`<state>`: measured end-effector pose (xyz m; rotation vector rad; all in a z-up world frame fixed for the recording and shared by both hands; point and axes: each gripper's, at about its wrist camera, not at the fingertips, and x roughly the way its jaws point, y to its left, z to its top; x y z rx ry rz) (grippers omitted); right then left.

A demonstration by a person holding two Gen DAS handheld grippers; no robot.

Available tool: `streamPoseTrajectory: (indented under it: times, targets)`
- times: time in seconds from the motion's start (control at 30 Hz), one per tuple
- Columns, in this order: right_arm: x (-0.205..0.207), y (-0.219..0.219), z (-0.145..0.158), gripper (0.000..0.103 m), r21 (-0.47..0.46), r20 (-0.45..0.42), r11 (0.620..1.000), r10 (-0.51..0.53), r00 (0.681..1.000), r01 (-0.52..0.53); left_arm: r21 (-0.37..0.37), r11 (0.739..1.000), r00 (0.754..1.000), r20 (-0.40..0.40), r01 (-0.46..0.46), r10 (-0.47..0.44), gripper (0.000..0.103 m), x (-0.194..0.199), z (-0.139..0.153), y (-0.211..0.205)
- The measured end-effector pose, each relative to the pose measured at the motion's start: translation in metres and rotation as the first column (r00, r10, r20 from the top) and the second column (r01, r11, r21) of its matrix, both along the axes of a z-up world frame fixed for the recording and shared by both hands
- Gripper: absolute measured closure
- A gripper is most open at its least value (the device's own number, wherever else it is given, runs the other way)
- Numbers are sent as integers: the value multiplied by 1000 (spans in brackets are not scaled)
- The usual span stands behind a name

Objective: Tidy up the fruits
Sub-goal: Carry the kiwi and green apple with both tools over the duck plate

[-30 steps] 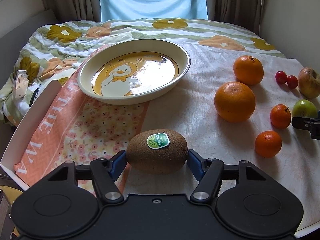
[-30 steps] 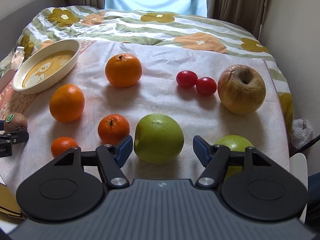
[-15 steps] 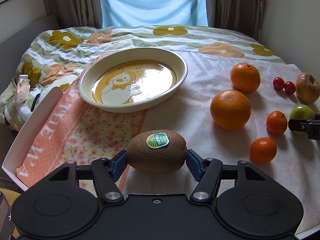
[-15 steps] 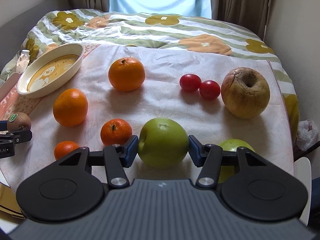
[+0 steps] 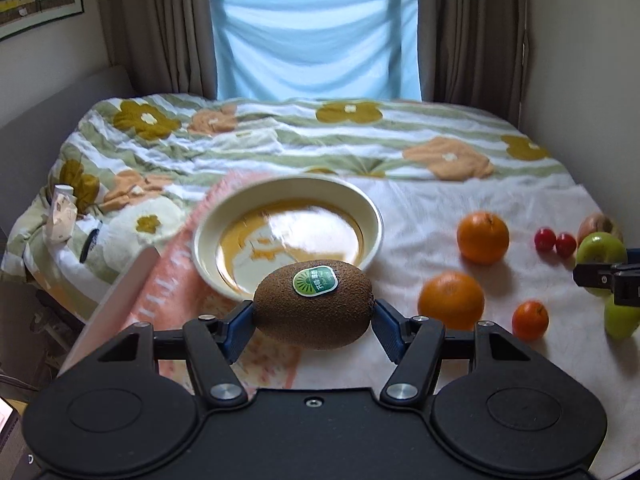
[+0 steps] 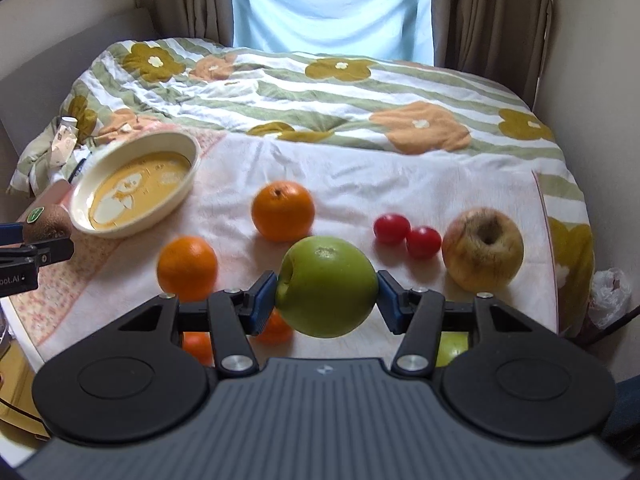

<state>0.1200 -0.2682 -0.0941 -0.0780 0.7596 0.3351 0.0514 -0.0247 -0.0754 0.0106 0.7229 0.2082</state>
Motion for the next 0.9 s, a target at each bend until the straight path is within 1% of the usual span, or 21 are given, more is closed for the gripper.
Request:
streamPoseTrajectory:
  times: [0.17,0.27,0.37,0.47,0.7,0.9]
  targets:
    - [-2,22,29,35,11,33,999,30,999,-30,17,1000,999,47,-4,3,35,4,28,18]
    - [1,42,44,35,14,46,999,45,998,-46,18,1000,998,62,1,-2,35,8,39,32]
    - [3,63,55,35,18,51,999,49,997,-50,21,1000,998,67,18,-19,35,15,45,47]
    - [9,88,62,35,10,35,999,32,999,-32,19,999,997,70,45,-46,35,25,49,61]
    - [24,137,62,35,29,10,1000,-11,1000,11,44,988,988,39,147,-149,35,58,44,89]
    - [49,167,54,35,34,-3,996,-83,997,84,63,966,967,15,252,-253,35,95,29,107]
